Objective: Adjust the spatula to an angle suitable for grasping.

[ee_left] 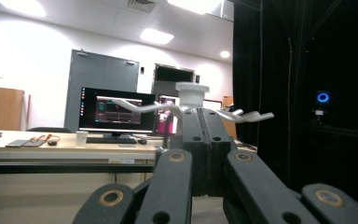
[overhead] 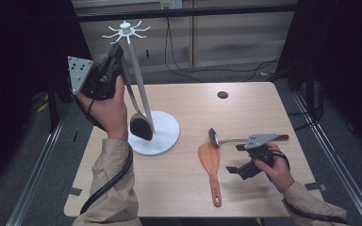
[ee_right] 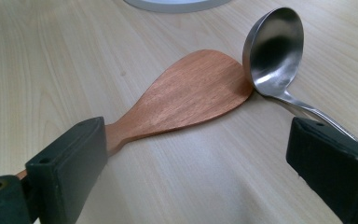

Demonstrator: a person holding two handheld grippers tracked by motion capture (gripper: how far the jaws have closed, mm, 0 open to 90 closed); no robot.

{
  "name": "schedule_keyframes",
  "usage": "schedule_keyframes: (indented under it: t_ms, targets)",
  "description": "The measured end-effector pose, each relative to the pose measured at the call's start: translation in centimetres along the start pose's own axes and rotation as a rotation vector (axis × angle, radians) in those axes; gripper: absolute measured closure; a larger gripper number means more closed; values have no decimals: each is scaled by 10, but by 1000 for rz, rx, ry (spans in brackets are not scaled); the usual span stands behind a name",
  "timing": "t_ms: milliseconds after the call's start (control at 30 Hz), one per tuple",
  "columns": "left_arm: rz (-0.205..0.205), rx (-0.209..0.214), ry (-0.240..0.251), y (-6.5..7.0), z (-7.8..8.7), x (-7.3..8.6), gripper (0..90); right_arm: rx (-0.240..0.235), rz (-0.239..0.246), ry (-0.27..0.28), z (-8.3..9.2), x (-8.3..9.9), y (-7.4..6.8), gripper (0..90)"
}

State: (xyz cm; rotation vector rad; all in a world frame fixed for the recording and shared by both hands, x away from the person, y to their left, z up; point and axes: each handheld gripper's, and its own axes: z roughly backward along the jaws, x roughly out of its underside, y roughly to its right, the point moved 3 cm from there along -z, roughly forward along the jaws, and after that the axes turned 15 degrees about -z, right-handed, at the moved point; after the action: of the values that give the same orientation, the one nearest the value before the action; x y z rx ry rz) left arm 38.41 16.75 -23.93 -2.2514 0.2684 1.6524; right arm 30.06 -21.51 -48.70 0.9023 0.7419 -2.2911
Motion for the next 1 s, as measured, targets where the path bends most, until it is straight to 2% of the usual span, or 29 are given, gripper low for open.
schedule_keyframes:
  t_ms: [267,367,533,867,1000]
  targets:
    - [24,19,-9,8,16,17,874,12,-6,8,1,0,1,43]
    - [20,27,-15,10,20,21,851,16,-5,8,1,0,2,43]
    - [9,47,-43,18,29,32,808,20,-11,16,1,-1,3,45]
    - [32,93,-94,35,47,59,715,24,-4,20,1,-1,4,45]
    - [21,107,-106,40,50,65,673,23,-1,21,1,-1,5,45]
